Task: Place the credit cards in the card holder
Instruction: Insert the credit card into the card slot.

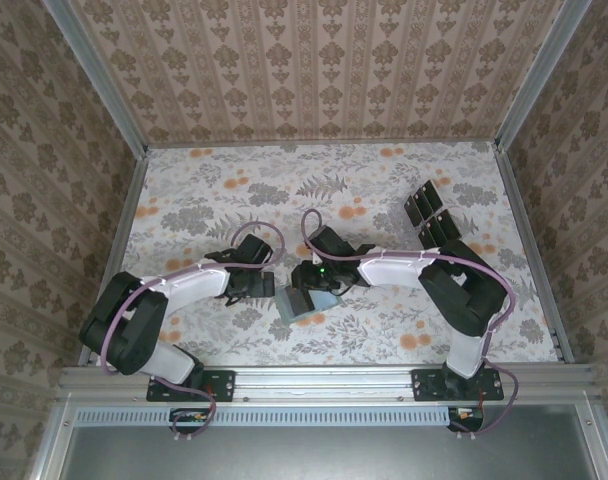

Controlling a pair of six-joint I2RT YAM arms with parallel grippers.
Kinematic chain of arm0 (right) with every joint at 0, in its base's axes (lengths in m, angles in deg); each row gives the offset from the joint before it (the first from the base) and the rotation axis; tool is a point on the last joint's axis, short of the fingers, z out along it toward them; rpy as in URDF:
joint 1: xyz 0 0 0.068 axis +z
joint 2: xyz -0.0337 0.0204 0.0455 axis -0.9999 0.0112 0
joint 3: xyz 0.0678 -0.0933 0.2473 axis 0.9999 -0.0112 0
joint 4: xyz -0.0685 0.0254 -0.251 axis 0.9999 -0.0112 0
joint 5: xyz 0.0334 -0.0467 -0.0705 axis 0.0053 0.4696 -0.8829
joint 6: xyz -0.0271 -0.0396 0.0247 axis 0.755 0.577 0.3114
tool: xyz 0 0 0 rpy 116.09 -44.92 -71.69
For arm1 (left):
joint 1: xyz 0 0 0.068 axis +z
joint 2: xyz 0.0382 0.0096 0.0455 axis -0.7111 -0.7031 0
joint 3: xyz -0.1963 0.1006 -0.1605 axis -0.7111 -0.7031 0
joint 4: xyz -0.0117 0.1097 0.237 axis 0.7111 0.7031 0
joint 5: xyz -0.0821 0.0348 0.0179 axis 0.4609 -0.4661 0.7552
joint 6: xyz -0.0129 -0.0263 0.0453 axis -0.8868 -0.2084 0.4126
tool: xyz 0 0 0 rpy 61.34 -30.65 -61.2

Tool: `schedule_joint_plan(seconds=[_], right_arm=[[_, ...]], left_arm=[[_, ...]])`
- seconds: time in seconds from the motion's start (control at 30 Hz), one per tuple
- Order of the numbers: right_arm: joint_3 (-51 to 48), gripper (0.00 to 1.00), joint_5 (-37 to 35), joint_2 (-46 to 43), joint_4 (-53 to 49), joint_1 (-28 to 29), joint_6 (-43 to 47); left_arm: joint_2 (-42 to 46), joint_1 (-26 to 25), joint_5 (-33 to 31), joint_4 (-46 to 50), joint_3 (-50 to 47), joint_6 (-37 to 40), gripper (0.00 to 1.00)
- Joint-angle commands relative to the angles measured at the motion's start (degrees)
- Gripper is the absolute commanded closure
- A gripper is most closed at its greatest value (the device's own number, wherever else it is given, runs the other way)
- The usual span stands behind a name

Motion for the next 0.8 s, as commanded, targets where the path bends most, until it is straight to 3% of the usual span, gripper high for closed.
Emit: schedule_joint_plan(seconds=[0.0,0.3,0.77], right_arm=[[1.51,0.55,0.61,1.05,-1.13,0.49,1.18],[-1.68,0.44,-2.79,-3.87,-3.59,-1.37,2.96],[-3.34,0.64,-0.39,-2.77,-0.3,-0.25,1.47]], left_arm=[[-4.32,-0.87,6.11,-12.46,-0.48,0.78,0.0],[-2.68,-0.77,5.4,-11.29,-0.31,1.36,0.0],[4.13,-1.06,5.24,-8.63,-3.82,-1.39,0.0]])
